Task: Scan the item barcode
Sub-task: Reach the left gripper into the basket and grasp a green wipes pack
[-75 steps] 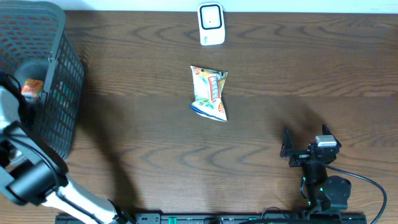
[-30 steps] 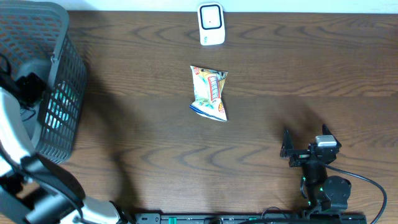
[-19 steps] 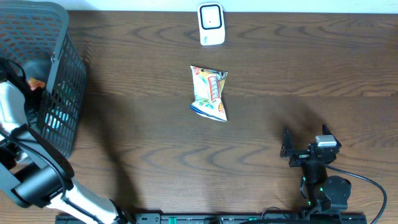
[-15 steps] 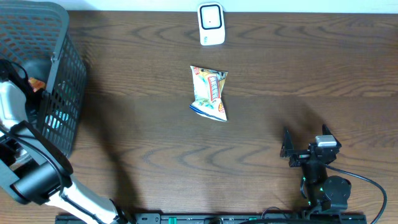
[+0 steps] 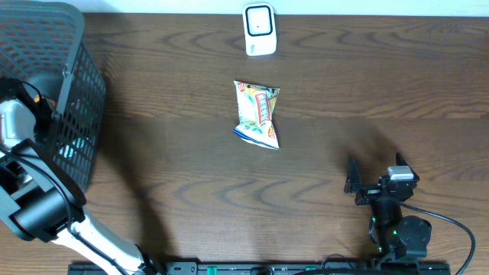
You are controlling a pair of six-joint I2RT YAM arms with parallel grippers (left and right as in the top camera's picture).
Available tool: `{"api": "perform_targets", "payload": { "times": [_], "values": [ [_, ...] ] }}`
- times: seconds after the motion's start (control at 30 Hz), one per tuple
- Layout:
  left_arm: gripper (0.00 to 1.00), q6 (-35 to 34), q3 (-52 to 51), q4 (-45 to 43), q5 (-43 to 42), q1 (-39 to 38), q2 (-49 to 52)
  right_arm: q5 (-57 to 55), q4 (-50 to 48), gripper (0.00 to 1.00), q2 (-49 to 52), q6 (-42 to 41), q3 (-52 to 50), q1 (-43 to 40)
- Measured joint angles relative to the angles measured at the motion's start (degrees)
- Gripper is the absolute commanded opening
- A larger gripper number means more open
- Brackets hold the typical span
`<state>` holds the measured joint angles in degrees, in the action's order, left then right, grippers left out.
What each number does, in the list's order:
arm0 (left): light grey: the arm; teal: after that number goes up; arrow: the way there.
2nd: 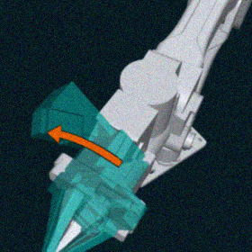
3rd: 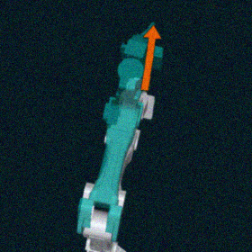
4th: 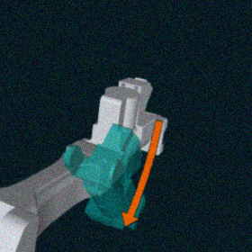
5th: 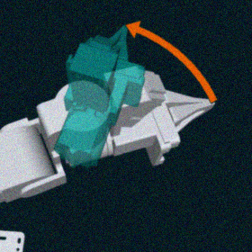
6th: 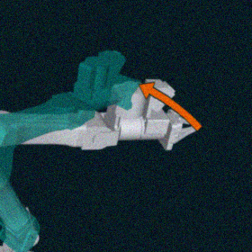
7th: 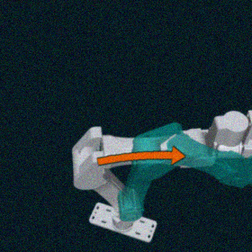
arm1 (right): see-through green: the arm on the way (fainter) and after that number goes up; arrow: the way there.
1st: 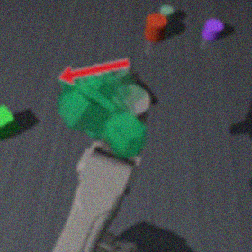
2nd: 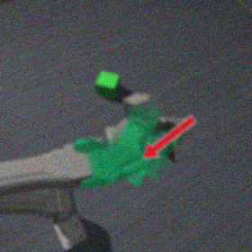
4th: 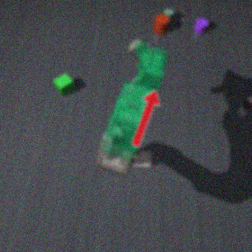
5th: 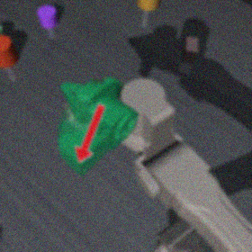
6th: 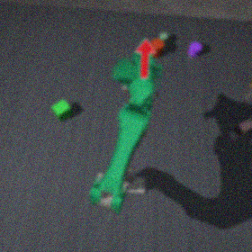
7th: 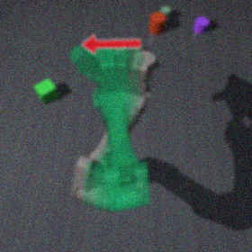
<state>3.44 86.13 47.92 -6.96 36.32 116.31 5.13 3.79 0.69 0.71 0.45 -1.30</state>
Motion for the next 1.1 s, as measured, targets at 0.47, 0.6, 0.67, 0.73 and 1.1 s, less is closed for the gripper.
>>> {"api": "perform_targets", "payload": {
  "times": [0.47, 0.6, 0.67, 0.73, 1.1],
  "values": [
    [0.08, 0.87, -1.03, -0.2, -0.44, 0.02, -0.28, 0.0, 0.0, 0.99, 0.0, 0.0, 0.0, -0.02],
    [0.07, -0.81, -1.03, -0.2, -0.42, 0.02, -0.42, 0.0, 0.0, 0.99, 0.0, 0.0, 0.0, -0.02],
    [0.07, -2.71, -1.03, -0.2, -0.42, 0.02, -0.68, 0.0, 0.02, 0.99, 0.0, 0.0, 0.0, -0.02],
    [0.07, -5.14, -1.03, -0.35, -0.44, 0.02, -1.27, 0.0, 0.02, 0.99, 0.0, 0.0, 0.0, -0.02],
    [0.07, -21.64, -0.76, -8.02, -0.48, 0.0, -25.07, 0.0, 0.02, 0.99, 0.0, 0.0, 0.0, -0.02]
  ]
}}
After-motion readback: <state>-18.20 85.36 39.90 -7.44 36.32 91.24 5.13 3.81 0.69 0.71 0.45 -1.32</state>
